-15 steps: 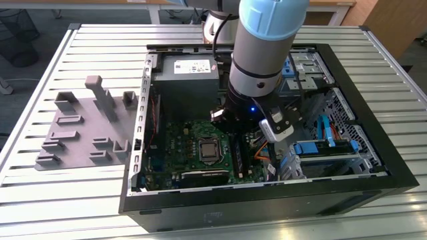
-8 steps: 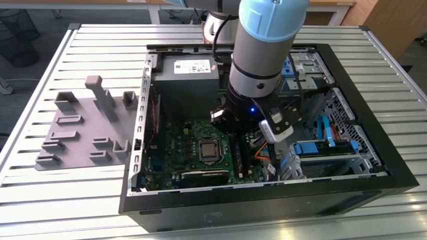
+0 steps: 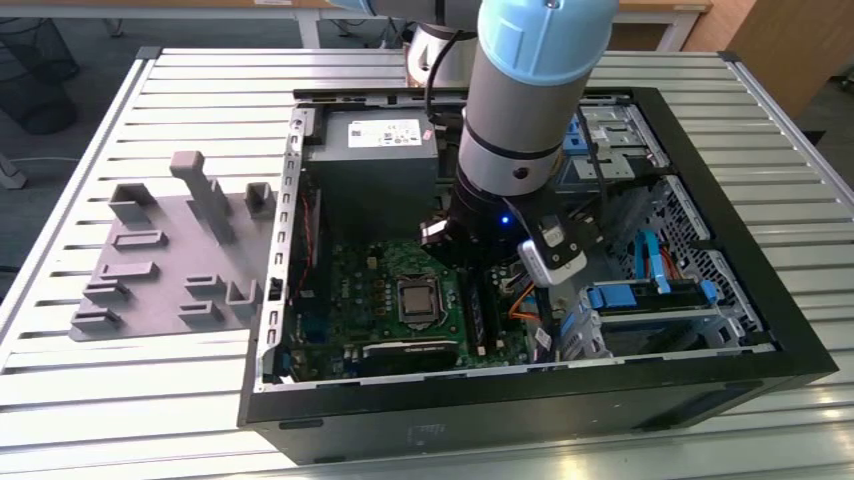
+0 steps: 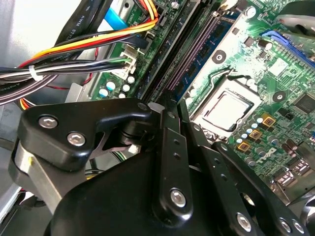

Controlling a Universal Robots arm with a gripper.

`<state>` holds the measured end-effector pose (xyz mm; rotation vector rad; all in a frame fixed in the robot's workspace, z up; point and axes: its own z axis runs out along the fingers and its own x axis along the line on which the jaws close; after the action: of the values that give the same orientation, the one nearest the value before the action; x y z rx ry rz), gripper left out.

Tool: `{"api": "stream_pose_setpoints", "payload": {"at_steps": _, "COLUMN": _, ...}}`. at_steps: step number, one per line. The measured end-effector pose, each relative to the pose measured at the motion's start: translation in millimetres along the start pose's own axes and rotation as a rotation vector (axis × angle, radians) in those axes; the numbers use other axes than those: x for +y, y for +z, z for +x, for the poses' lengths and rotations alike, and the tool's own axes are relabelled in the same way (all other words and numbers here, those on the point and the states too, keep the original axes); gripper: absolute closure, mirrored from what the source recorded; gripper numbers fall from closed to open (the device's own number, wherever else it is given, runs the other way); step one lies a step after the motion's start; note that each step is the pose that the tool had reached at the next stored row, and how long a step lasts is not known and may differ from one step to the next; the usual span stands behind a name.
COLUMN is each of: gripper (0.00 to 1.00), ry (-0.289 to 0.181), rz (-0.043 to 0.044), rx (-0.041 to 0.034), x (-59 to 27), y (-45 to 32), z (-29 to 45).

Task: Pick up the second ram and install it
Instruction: 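Insert the second ram into the second slot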

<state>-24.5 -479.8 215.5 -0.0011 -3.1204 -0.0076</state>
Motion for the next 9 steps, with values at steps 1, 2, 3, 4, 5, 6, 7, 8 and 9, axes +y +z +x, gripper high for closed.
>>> {"api": "stream_pose_setpoints", "payload": {"at_steps": 1, "gripper": 0.86, "ry": 0.0, "rz": -0.001, "rx": 0.0, "x": 0.0, "y": 0.0, "z": 0.0}}
{"api": "stream_pose_setpoints", "payload": {"at_steps": 2, "gripper": 0.86, "ry": 0.0, "rz": -0.0019, "rx": -0.0001, "x": 0.0, "y": 0.0, "z": 0.0}}
{"api": "stream_pose_setpoints", "payload": {"at_steps": 3, "gripper": 0.86, "ry": 0.0, "rz": -0.0024, "rx": 0.0, "x": 0.0, "y": 0.0, "z": 0.0}}
{"api": "stream_pose_setpoints", "payload": {"at_steps": 4, "gripper": 0.86, "ry": 0.0, "rz": -0.0027, "rx": 0.0, "x": 0.0, "y": 0.0, "z": 0.0}}
{"api": "stream_pose_setpoints", "payload": {"at_steps": 5, "gripper": 0.86, "ry": 0.0, "rz": -0.003, "rx": 0.0, "x": 0.0, "y": 0.0, "z": 0.0}}
{"api": "stream_pose_setpoints", "payload": {"at_steps": 6, "gripper": 0.86, "ry": 0.0, "rz": -0.0031, "rx": -0.0001, "x": 0.1, "y": 0.1, "z": 0.0}}
{"api": "stream_pose_setpoints", "payload": {"at_steps": 7, "gripper": 0.86, "ry": 0.0, "rz": -0.0032, "rx": 0.0, "x": 0.2, "y": 0.1, "z": 0.0}}
{"api": "stream_pose_setpoints", "payload": {"at_steps": 8, "gripper": 0.86, "ry": 0.0, "rz": -0.0032, "rx": -0.0001, "x": 0.3, "y": 0.0, "z": -0.1}}
{"api": "stream_pose_setpoints", "payload": {"at_steps": 9, "gripper": 0.86, "ry": 0.0, "rz": -0.0031, "rx": 0.0, "x": 0.5, "y": 0.0, "z": -0.1}}
